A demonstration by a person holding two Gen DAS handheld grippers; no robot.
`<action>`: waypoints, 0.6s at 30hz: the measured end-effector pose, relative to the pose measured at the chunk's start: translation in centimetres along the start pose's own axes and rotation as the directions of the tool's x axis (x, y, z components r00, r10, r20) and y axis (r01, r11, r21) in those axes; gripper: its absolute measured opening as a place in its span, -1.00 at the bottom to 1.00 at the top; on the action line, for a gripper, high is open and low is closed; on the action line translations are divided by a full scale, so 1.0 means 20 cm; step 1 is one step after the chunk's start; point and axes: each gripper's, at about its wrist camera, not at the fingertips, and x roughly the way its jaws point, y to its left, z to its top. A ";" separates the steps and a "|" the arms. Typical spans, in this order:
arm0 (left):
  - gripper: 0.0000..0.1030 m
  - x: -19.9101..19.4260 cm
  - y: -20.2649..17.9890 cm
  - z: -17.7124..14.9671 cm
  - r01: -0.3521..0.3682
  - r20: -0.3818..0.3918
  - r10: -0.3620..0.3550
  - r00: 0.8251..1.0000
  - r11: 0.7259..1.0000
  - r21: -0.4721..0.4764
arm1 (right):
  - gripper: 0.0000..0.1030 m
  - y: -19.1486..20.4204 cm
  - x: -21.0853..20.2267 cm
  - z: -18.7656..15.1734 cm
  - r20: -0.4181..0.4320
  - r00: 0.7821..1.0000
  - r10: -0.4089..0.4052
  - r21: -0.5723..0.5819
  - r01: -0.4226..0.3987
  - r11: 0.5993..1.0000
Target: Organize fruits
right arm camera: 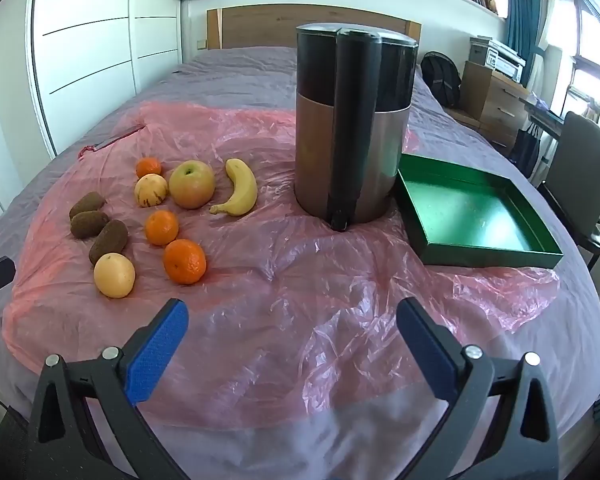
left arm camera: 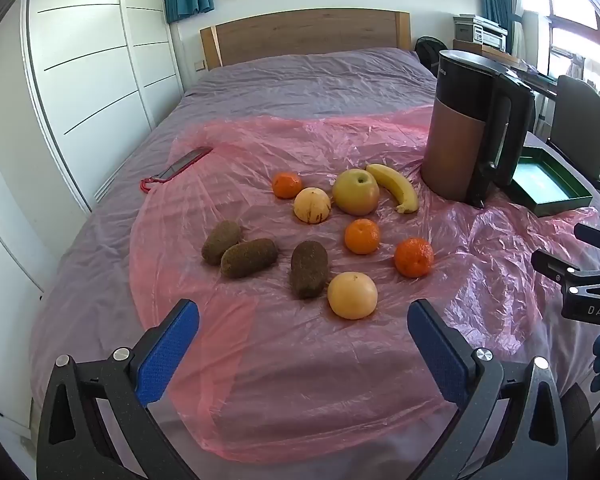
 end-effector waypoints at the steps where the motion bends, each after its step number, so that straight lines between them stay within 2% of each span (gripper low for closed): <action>1: 0.98 0.00 0.00 0.00 0.002 0.000 -0.002 1.000 1.000 -0.002 | 1.00 0.00 0.00 0.00 0.000 1.000 -0.001 0.001 0.001 1.000; 18: 0.98 0.01 0.00 -0.02 0.013 -0.009 -0.013 1.000 1.000 -0.006 | 1.00 -0.02 0.00 -0.01 -0.008 1.000 -0.001 0.005 0.001 1.000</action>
